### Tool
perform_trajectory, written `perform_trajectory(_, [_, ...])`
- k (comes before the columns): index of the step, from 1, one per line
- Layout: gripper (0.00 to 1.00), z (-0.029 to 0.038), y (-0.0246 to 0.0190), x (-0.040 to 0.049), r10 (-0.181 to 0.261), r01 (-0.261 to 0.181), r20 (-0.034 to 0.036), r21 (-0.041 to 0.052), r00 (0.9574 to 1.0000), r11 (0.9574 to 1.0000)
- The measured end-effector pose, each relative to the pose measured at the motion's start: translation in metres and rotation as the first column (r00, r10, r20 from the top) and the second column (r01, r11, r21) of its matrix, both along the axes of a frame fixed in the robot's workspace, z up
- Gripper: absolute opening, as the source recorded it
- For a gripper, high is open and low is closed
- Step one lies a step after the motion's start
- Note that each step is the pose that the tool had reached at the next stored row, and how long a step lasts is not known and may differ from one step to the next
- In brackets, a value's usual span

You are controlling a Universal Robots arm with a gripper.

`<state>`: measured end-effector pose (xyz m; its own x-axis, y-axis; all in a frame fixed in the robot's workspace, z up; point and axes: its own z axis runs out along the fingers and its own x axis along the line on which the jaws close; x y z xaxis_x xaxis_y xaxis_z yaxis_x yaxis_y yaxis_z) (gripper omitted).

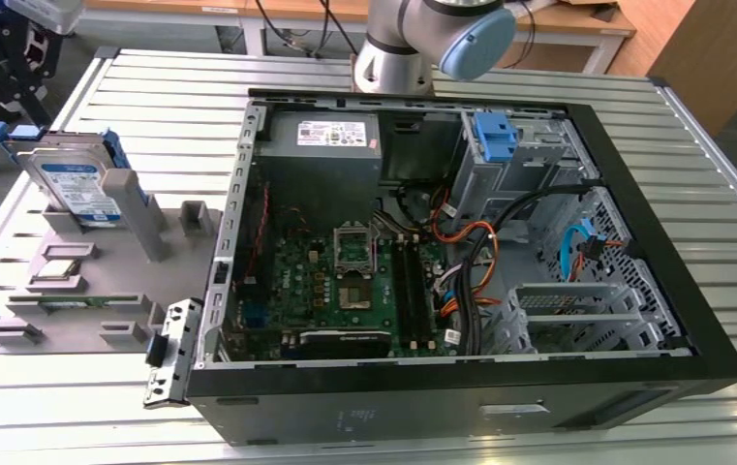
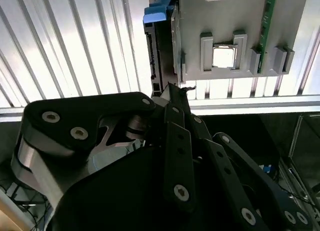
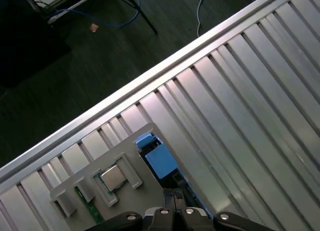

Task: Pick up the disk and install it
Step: 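Pick up the disk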

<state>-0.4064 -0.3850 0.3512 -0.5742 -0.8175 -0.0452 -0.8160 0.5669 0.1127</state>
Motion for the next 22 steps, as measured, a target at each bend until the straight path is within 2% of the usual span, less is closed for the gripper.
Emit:
perform_trajectory(5, [0.1, -0.0001, 0.0, 0.0, 0.067, -0.067, 0.0001, 0.0044, 0.9977, 0.9977])
perform_trajectory(10, [0.1, -0.0001, 0.0, 0.0, 0.135, -0.135, 0.0006, 0.0091, 0.9909, 0.9909])
perform_trajectory(16, [0.1, -0.0002, 0.0, 0.0, 0.214, -0.214, 0.0018, 0.0157, 0.9769, 0.9768])
perform_trajectory(22, [0.1, -0.0002, 0.0, 0.0, 0.291, -0.291, 0.0036, 0.0225, 0.9566, 0.9564])
